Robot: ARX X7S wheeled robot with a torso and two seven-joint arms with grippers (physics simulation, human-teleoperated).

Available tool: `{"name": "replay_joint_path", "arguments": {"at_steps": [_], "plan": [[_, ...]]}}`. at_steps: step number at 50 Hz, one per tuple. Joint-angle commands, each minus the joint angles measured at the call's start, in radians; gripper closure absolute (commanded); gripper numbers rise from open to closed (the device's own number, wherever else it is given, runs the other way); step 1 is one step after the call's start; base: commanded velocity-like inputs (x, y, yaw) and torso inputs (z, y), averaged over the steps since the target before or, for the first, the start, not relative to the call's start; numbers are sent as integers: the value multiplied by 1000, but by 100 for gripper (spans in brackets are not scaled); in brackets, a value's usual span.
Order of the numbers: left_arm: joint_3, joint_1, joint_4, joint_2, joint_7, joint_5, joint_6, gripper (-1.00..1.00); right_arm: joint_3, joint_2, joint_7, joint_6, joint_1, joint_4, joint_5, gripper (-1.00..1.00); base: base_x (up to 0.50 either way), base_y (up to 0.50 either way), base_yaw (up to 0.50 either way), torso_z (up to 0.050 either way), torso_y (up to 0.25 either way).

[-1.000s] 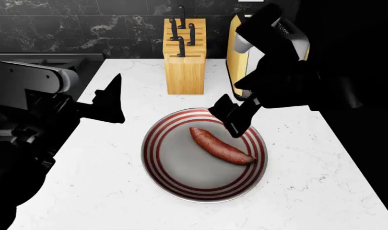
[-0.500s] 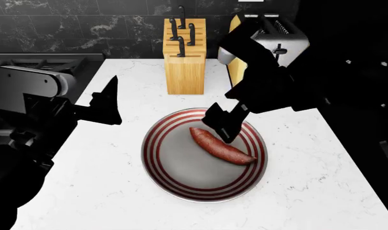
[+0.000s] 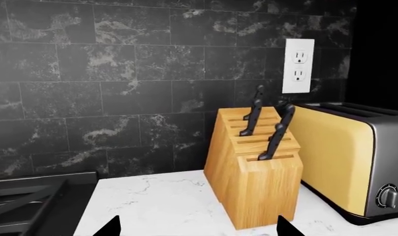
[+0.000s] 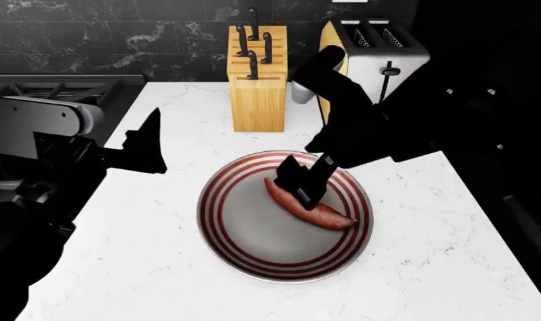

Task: Frozen meat rests on a plate on the counter. Retrieve the meat and place it in a pot on a burner. Then turn the burner on.

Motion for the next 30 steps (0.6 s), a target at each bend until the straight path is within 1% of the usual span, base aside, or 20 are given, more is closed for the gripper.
{"name": "replay_joint_path", "arguments": {"at_steps": [1, 8, 30], "plan": [[26, -1, -56, 9, 25, 35, 48, -100, -18, -12, -5, -3, -17, 32, 2, -100, 0, 0, 0, 0, 0], [24, 8, -62, 11, 24, 38, 57, -100, -29, -18, -9, -8, -19, 47, -2, -100, 0, 0, 0, 0, 0], [0, 27, -10, -1, -7, -1, 21, -100, -55, -31, -21, -31, -46, 73, -1, -100, 0, 0, 0, 0, 0]]}}
